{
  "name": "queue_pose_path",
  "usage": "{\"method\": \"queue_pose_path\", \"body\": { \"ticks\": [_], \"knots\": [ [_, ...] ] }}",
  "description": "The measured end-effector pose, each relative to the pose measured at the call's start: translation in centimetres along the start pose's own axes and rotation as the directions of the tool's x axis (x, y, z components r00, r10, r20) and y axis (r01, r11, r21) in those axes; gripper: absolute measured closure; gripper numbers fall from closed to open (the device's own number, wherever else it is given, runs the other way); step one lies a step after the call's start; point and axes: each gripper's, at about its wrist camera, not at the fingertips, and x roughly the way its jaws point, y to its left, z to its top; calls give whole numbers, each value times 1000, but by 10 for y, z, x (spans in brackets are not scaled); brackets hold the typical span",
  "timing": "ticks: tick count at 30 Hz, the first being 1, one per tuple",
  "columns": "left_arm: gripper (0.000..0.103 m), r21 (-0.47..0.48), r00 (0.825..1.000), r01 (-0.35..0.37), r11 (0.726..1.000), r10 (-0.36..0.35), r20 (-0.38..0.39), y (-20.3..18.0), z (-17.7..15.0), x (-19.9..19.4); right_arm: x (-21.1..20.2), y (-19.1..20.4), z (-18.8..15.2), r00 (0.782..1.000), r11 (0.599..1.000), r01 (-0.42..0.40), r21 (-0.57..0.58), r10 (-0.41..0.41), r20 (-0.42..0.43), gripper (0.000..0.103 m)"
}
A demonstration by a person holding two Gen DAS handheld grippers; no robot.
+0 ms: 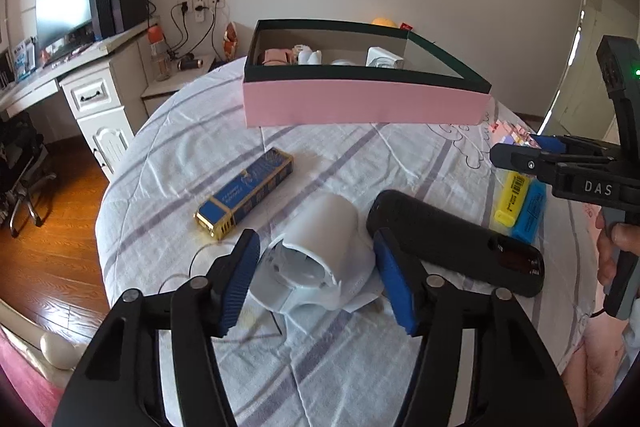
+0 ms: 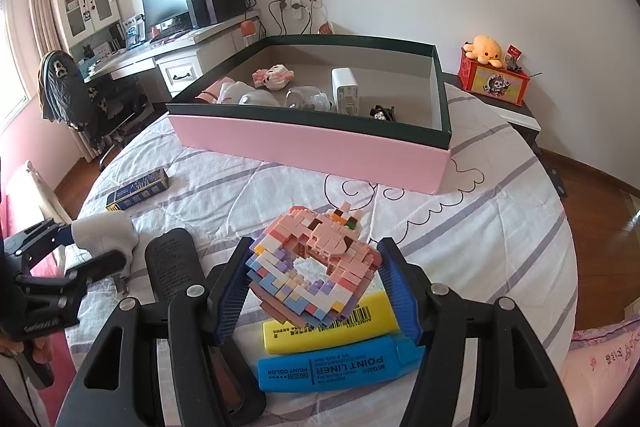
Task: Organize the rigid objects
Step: 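Carry the dome object and block donut into the pink box and open both tools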
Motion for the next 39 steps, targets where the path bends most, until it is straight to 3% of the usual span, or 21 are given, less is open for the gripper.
{"method": "queue_pose_path", "body": {
  "ticks": [10, 19, 31, 39],
  "knots": [
    [45, 14, 1000, -10, 1000, 10, 25, -2, 11, -7, -4, -2, 2, 1000, 1000, 7, -4, -7, 7, 40],
    [45, 42, 996, -7, 999, 3, 85, -16, 43, -18, -9, -4, 20, 999, 1000, 17, -19, -16, 38, 40],
    [45, 121, 990, 33, 992, -49, 135, -44, 134, 15, -17, -15, 79, 991, 995, 65, -71, -56, 122, 40],
    [45, 160, 993, 95, 982, -105, 56, -56, 196, 77, 24, -38, 141, 991, 989, 100, -109, -89, 101, 40]
  ]
}}
